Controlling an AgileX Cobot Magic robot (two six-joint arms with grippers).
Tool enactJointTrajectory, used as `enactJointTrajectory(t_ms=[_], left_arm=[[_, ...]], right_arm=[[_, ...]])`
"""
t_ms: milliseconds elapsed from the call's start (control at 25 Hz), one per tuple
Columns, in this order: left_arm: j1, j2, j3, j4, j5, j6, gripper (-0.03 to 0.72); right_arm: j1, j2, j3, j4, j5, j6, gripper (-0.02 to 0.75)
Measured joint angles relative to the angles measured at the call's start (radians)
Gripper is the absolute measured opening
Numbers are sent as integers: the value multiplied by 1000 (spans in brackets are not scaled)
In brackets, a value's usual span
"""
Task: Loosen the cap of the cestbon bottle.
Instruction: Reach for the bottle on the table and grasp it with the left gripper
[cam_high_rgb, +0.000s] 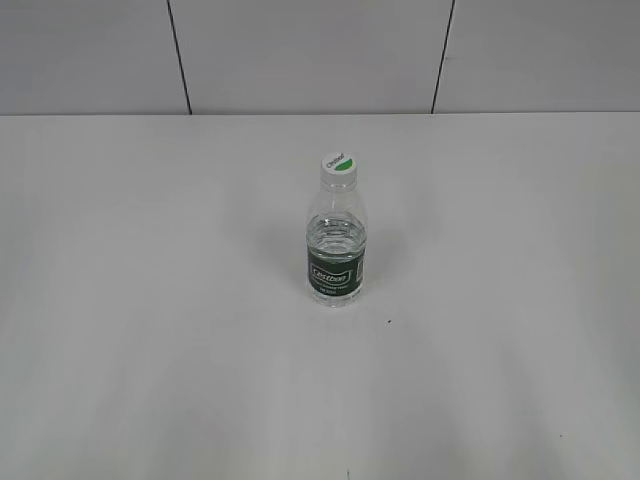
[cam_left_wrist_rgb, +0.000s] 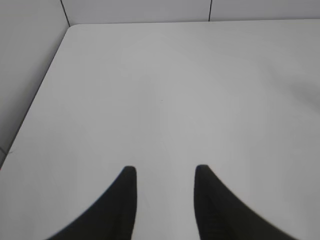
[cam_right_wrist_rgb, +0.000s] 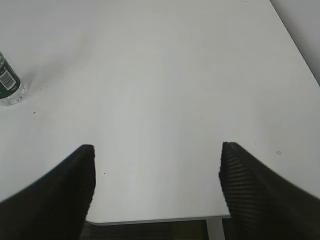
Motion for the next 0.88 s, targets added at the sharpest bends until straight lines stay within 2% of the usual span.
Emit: enactJointTrajectory(t_ms=[880], left_arm=[[0,0,0,0,0,0,244]], right_arm=[[0,0,0,-6,0,0,589]])
